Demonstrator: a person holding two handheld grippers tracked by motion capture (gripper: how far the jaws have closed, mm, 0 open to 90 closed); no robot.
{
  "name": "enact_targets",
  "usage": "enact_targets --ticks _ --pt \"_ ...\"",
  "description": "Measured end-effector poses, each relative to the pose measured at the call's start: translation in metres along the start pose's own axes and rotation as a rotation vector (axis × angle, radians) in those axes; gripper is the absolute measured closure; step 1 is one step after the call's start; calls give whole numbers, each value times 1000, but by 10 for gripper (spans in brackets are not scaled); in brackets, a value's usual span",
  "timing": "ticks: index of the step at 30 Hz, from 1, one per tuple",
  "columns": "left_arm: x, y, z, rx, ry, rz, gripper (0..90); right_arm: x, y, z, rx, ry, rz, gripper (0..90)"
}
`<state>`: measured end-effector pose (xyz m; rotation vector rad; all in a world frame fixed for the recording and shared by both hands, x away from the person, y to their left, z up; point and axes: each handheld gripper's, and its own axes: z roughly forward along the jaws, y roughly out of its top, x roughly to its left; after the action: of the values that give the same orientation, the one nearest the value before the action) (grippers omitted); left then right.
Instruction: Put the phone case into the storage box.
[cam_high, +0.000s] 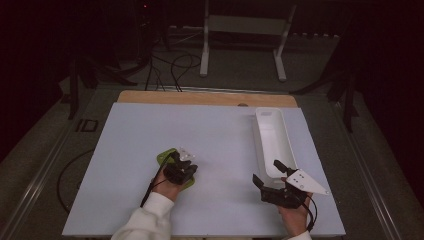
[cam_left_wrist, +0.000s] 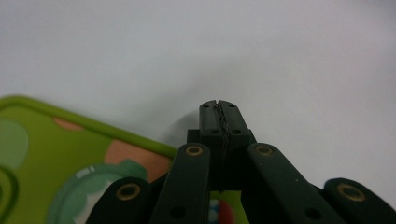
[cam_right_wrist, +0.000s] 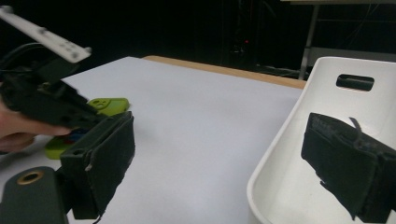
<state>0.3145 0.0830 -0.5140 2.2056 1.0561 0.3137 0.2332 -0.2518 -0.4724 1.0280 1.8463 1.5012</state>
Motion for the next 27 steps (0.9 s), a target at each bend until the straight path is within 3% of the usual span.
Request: enact_targets --ticks 6,17,21,25,27 --pt "1 -16 -17 14 18 12 900 -1 0 0 -1 -4 3 96" --pt "36 -59 -55 -9 110 -129 900 -2 0 2 -1 -11 -8 98" --pt "43 -67 -57 -25 107 -154 899 -4 0 3 2 -14 -11 99" --pt "44 -67 -57 -33 107 -145 898 -5 0 3 3 -14 -18 99" --pt "45 -67 -60 -68 95 -132 897 -6 0 3 8 -9 -17 99"
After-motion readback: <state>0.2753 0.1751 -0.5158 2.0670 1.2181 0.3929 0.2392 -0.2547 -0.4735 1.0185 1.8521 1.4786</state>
